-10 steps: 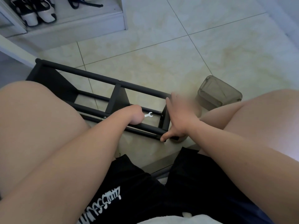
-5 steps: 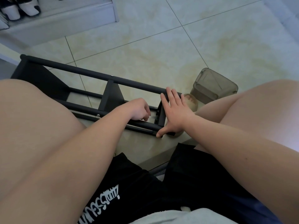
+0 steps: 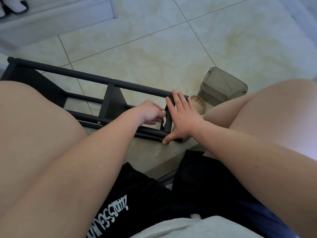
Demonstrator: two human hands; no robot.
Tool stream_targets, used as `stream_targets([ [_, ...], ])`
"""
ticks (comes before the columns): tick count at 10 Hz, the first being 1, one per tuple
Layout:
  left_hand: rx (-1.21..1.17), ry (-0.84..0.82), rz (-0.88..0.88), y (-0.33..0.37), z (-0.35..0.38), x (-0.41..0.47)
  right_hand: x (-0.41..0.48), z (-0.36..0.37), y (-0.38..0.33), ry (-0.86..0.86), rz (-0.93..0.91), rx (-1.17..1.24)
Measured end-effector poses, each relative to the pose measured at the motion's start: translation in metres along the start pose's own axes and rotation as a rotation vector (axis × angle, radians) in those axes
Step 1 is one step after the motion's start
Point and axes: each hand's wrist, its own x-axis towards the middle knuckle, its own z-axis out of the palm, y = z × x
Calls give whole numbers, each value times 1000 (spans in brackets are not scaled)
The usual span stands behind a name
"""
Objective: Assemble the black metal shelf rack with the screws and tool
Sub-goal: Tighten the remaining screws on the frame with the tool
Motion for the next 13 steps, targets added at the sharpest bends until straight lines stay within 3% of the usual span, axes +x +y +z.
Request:
stream_targets([
  [5,-102,187,-21,9,11,4,-1,-1,-1,11,1,2],
  [9,23,124,-111,6,4,8,0,1,0,21,0,3],
  [13,-32,77,-184,9,7,11,1,1,1,10,1,5],
])
